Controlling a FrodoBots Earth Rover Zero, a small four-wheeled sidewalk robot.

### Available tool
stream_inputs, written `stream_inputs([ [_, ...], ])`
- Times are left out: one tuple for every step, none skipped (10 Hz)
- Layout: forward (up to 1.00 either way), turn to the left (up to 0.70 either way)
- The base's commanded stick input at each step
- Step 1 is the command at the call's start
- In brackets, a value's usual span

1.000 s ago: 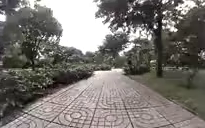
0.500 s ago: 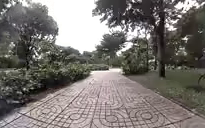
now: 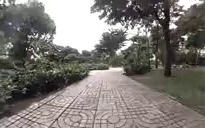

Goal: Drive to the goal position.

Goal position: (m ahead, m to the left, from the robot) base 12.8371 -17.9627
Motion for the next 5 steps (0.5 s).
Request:
stream_inputs([
  [1.00, 0.00],
  [1.00, 0.00],
  [1.00, 0.00],
  [1.00, 0.00],
  [1.00, 0.00],
])
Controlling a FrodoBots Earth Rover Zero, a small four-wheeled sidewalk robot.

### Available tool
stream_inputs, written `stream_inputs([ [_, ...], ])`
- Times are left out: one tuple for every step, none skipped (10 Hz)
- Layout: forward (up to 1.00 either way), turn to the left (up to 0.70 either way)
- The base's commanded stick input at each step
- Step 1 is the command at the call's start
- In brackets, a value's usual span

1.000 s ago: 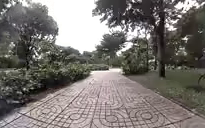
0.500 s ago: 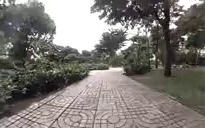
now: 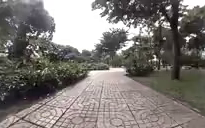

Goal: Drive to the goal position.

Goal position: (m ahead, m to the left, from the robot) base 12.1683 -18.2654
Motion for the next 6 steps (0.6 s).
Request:
stream_inputs([
  [1.00, 0.00],
  [1.00, 0.00],
  [1.00, 0.00],
  [1.00, 0.00],
  [1.00, 0.00],
  [1.00, 0.00],
])
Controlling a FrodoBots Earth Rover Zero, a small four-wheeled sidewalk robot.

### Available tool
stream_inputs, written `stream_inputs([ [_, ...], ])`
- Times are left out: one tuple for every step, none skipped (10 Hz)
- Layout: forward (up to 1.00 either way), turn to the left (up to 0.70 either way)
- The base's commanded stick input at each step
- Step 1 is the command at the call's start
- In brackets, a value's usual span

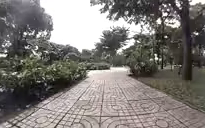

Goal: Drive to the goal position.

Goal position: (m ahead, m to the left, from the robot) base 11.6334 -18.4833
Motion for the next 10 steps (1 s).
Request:
stream_inputs([
  [1.00, 0.00],
  [1.00, 0.00],
  [1.00, 0.00],
  [1.00, 0.00],
  [1.00, 0.00],
  [1.00, 0.00],
  [1.00, 0.00],
  [1.00, 0.00],
  [1.00, 0.00],
  [1.00, 0.00],
])
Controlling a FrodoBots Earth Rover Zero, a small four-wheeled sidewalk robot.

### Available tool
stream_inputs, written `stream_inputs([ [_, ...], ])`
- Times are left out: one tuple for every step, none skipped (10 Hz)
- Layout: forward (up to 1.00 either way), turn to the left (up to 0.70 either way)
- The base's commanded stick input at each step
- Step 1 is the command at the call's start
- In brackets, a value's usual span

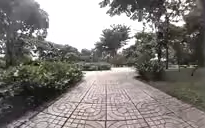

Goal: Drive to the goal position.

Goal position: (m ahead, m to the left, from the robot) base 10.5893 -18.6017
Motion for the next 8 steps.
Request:
stream_inputs([
  [1.00, 0.00],
  [1.00, 0.00],
  [1.00, 0.00],
  [1.00, 0.00],
  [1.00, 0.00],
  [1.00, 0.00],
  [1.00, 0.00],
  [1.00, 0.00],
])
